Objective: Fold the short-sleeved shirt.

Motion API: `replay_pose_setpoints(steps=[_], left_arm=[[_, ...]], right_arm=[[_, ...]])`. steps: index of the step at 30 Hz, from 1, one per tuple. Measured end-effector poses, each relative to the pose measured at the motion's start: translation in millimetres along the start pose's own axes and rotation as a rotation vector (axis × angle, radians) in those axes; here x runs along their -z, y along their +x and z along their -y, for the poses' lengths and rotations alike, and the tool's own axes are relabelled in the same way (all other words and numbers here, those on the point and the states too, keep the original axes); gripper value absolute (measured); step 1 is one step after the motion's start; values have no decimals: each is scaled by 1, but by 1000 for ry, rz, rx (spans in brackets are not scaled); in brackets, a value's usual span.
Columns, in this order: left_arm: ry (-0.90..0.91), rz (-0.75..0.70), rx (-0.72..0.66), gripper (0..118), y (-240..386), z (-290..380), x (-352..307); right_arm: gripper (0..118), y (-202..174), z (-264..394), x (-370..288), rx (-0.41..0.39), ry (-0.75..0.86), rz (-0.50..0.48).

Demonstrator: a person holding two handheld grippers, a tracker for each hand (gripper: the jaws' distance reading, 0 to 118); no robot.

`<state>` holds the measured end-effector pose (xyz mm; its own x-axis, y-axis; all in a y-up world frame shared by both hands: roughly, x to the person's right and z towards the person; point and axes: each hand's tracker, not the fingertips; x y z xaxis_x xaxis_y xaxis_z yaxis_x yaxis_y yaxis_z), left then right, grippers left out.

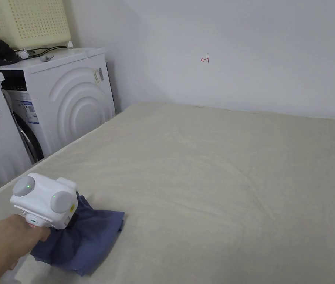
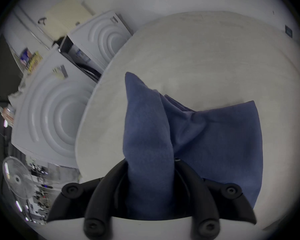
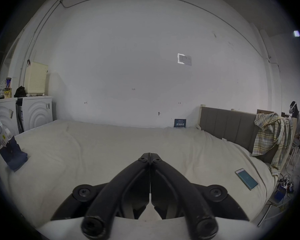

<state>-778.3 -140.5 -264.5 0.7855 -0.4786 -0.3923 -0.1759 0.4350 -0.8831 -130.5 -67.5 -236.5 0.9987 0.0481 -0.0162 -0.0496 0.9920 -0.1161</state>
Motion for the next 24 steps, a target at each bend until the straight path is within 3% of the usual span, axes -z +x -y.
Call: replay_pose_setpoints(steps=[1,2,4,5,10,12,15,19,24], left_arm=[[0,-26,4,34,-3,-3,1],[3,-73,2,51,-4,-1,-3],[12,-108,14,102,-15,-4,1],[24,-114,7,114,-22,-4,2],[120,-4,-146,115,-46,2,-9],[129,121,-249,103,-54,5,-19],[217,265,-323,20,-46,17,-43],[320,251,-285,8,-7,31,-85],[394,440,-310,0,46,55,-161]], right_arm=[[0,-1,1,1,-8,-6,-2],[0,-4,2,1,-26,-12,-2],[0,-7,5,0,-51,-13,-11],[0,-8,5,1,-58,-16,-20],[0,-8,9,1,-30,-30,-76],[0,-8,10,-2,-34,-33,-81],[0,-4,10,-5,-44,-32,-80],[0,8,7,-11,-8,-34,-101],[0,26,3,-24,14,-27,-110]])
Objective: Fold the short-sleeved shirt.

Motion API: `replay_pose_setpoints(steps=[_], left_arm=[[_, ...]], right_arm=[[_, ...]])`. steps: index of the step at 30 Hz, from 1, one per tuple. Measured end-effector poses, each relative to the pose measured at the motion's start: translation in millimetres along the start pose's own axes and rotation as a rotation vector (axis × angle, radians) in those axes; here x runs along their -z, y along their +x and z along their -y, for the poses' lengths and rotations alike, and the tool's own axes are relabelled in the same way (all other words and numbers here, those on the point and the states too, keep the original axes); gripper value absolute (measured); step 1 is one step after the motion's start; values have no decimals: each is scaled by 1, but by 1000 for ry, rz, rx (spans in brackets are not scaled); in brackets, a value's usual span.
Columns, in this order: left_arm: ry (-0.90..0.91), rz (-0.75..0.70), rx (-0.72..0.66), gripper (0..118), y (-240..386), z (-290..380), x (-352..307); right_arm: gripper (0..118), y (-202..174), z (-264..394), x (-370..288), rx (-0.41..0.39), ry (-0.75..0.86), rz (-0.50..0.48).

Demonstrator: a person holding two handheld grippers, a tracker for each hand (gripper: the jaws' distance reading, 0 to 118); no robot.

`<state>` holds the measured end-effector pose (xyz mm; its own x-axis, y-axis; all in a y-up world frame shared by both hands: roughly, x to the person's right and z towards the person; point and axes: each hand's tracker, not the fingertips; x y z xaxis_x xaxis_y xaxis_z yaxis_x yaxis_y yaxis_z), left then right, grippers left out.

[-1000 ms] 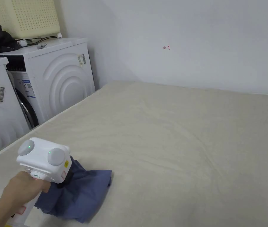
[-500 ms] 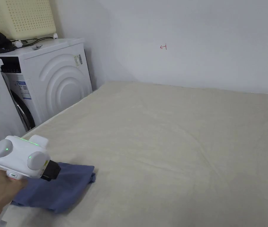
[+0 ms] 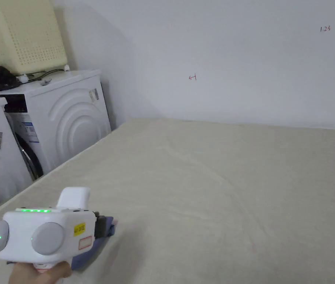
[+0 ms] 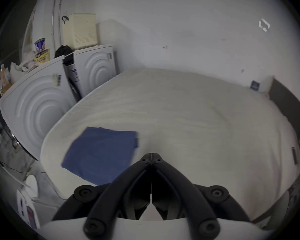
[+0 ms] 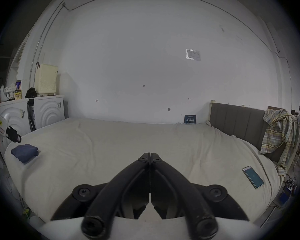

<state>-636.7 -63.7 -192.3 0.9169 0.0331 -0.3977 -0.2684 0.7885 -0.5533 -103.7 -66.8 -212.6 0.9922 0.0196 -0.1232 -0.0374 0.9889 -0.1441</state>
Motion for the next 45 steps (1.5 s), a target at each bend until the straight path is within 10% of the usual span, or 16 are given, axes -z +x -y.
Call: replay_pose_setpoints(steps=[19,35,39,42,45], left_arm=[[434,34,100,0,260,96,-134],[612,84,153,0,329,116,-173],[613,48,138,0,325,116,-176],[587,24,161,33,325,113,-174],[541,73,116,104,323,107,-170]], right_arm=[[0,60,-6,-47,23,63,-52],[1,82,-7,-54,66,99,-80],[34,84,-8,-52,81,100,-66],[94,87,-9,-57,142,140,-116],[96,88,-13,-62,164,161,-155]])
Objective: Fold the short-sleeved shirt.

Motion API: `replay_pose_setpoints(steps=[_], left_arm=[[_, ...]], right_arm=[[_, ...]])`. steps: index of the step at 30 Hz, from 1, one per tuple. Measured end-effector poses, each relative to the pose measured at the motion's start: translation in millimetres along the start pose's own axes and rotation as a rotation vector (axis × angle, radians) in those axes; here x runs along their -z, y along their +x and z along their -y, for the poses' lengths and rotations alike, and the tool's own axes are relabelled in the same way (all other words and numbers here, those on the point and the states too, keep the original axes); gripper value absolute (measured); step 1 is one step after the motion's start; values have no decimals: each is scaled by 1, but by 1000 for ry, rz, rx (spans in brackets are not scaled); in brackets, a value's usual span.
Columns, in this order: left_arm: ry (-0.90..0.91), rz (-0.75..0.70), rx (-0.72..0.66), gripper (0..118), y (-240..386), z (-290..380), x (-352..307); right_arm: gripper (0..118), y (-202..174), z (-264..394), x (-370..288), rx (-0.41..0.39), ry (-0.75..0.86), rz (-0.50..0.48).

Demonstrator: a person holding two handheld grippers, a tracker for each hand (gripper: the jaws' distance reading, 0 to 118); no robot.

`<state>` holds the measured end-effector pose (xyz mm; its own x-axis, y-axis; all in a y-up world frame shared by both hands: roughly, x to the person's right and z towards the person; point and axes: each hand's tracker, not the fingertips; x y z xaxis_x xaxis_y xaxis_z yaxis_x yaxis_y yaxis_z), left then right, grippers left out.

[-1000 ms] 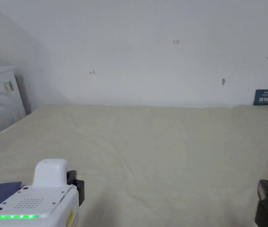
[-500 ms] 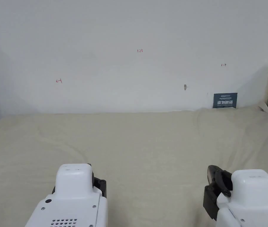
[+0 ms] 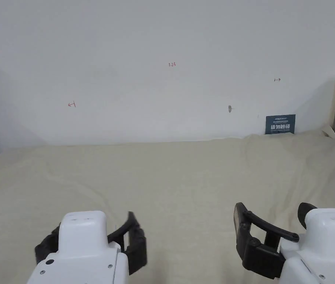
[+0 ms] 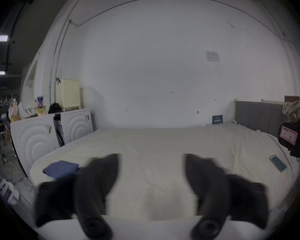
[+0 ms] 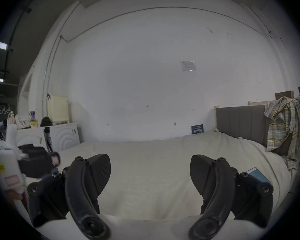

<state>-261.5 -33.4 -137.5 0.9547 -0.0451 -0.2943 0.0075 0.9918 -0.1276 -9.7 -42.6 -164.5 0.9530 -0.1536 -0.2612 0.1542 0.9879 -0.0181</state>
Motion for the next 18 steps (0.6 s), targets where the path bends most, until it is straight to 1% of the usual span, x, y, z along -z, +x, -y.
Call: replay_pose_setpoints(steps=[1,2,4,5,7,8,9,11,13,16,18], left_arm=[[4,4,-6,114,0,1,0],[10,0,-3,116,0,1,-1],[28,5,15,116,1,2,-2],[26,10,26,116,1,1,-2],[3,26,43,116,1,-2,-3],[-4,31,38,116,0,-3,-3],[-10,37,29,116,-2,-4,-4],[-15,47,12,116,-5,-5,-6],[-17,41,-1,116,-7,-6,-7],[-19,32,-9,116,-11,-8,-8],[-28,30,-12,116,-13,-8,-6]], right_arm=[[96,-1,-2,1,8,-8,-9],[96,0,-4,2,20,-19,-18],[96,3,-4,4,43,-25,-42],[96,5,-3,5,71,-36,-72],[96,8,-6,6,82,-67,-71],[96,6,-6,6,79,-73,-46],[96,4,-6,5,62,-75,16],[96,-3,-7,3,27,-48,110],[96,-6,-6,1,13,-29,172],[96,-6,-6,0,15,-15,174],[96,-3,-7,0,11,-22,146]])
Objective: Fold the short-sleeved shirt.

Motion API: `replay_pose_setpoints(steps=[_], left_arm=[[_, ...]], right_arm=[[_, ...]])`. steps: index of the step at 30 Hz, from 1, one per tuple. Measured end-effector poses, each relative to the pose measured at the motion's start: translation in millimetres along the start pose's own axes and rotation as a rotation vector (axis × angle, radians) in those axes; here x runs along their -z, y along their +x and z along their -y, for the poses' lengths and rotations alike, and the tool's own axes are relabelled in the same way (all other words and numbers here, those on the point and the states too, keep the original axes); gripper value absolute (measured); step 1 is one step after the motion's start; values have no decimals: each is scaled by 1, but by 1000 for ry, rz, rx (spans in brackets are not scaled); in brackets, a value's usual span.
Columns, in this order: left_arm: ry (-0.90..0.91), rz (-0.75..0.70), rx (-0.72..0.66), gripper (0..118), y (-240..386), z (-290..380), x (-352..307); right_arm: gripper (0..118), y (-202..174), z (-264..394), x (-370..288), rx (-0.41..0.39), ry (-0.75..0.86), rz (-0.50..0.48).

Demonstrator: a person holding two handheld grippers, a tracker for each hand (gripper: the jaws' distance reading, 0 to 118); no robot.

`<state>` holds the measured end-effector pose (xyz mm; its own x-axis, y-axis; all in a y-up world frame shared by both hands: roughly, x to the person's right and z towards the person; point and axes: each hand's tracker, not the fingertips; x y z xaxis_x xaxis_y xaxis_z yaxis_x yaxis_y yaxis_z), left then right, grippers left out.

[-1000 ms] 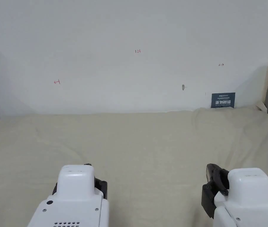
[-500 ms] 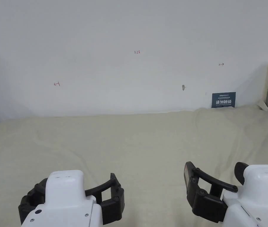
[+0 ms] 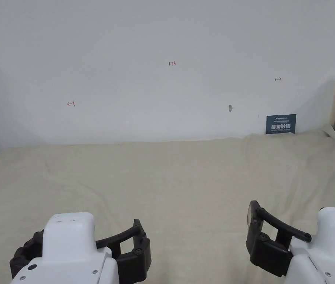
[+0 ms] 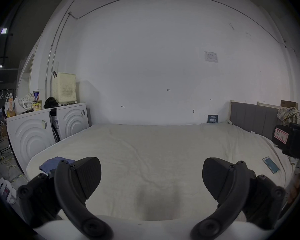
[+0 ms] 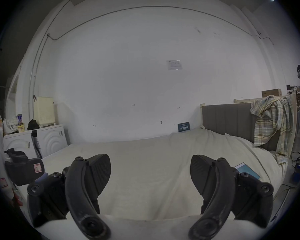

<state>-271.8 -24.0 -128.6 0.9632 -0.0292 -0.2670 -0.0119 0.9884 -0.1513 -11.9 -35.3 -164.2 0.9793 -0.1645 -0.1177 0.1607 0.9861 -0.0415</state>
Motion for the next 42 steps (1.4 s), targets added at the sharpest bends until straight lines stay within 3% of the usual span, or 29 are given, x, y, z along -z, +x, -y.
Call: replay_pose_setpoints(steps=[2,7,12,17,20,21,24,29,42], left_arm=[[2,-2,-2,116,0,0,-1],[-8,2,-1,116,-1,2,-1],[-5,2,-6,116,-1,3,-2],[-1,-3,-18,116,-4,2,-2],[5,-5,-27,116,-6,1,-3],[6,-7,-28,116,-6,0,-3],[8,-8,-26,116,-7,0,-3],[14,-6,-36,116,-8,0,-5],[48,1,-27,116,-9,2,-7]], right_arm=[[96,1,-1,1,-4,-15,-30],[96,-6,1,3,-57,-28,7],[96,-1,1,7,-65,-60,-107],[96,-8,4,8,-35,-110,36],[97,-5,7,10,-12,-152,27],[97,-3,9,11,45,-159,27],[97,2,10,12,26,-148,0],[97,-1,10,6,-77,-51,-34],[97,-4,10,1,-89,-29,-67]])
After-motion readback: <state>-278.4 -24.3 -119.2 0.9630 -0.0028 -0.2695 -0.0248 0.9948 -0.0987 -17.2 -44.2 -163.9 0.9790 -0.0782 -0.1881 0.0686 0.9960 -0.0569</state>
